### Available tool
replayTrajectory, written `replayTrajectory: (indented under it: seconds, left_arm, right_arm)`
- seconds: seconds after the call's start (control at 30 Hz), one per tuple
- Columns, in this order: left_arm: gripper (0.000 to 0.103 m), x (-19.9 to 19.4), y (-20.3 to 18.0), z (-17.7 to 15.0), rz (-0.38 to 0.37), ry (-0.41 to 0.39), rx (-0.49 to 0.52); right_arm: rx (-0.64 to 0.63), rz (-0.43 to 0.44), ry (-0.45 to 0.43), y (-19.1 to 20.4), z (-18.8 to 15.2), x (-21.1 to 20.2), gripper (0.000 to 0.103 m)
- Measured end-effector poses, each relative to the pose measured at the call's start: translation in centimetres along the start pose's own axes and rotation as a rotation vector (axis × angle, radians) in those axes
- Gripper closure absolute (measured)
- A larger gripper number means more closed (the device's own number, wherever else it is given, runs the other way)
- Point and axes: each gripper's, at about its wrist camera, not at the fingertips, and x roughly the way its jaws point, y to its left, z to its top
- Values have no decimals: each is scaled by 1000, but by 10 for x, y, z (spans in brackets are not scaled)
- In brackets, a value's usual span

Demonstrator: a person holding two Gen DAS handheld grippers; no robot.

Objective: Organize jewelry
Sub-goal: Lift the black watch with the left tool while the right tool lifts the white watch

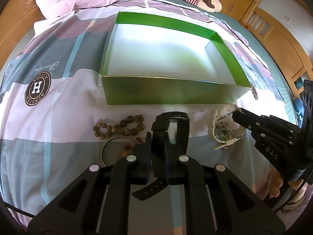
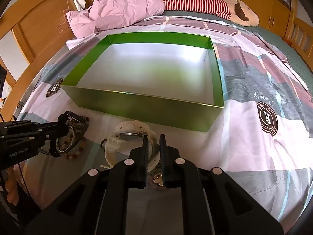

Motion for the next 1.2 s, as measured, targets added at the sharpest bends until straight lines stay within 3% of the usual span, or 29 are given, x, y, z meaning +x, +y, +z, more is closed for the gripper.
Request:
replayTrajectory:
  seconds: [1.2]
  left_arm:
    - [91,3,-2,-1,6,12,16]
  right_arm:
    - [-12,-17,3,3,-3,2,92]
